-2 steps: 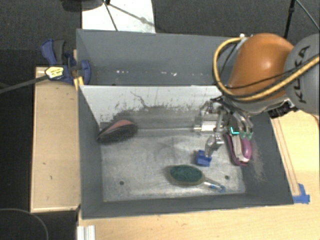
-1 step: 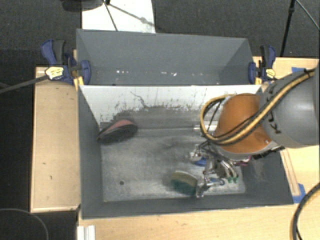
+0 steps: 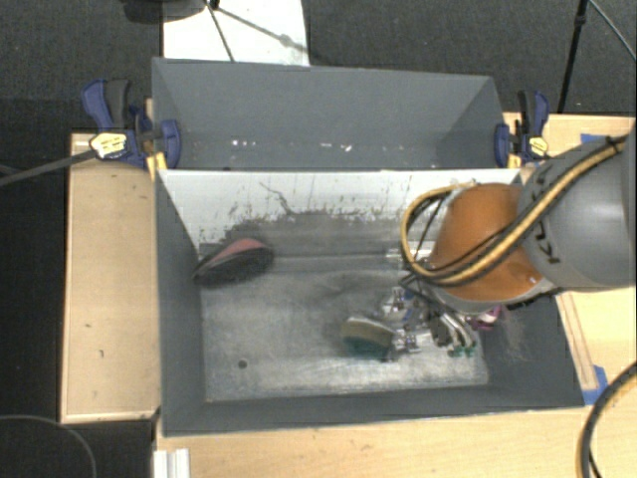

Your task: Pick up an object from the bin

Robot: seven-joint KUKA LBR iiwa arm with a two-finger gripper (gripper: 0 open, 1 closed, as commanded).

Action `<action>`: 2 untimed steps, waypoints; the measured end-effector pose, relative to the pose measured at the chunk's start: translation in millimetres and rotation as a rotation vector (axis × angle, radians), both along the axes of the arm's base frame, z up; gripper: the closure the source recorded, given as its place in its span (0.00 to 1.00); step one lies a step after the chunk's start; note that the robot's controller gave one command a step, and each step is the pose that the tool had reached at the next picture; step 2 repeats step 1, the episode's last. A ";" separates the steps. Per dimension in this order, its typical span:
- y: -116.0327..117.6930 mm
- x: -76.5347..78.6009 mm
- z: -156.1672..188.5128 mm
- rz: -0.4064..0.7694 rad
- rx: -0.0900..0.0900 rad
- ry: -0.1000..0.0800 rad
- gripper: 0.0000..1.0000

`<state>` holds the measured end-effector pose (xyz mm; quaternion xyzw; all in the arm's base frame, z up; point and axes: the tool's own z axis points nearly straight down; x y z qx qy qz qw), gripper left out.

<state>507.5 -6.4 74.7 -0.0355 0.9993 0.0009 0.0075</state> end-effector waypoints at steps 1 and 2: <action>-0.4 10.6 173.4 -0.031 -0.002 0.003 1.00; -0.4 10.6 173.4 -0.031 -0.002 0.003 1.00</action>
Offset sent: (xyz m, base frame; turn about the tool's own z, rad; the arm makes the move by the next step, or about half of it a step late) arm 0.0082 -0.0005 0.1686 0.0365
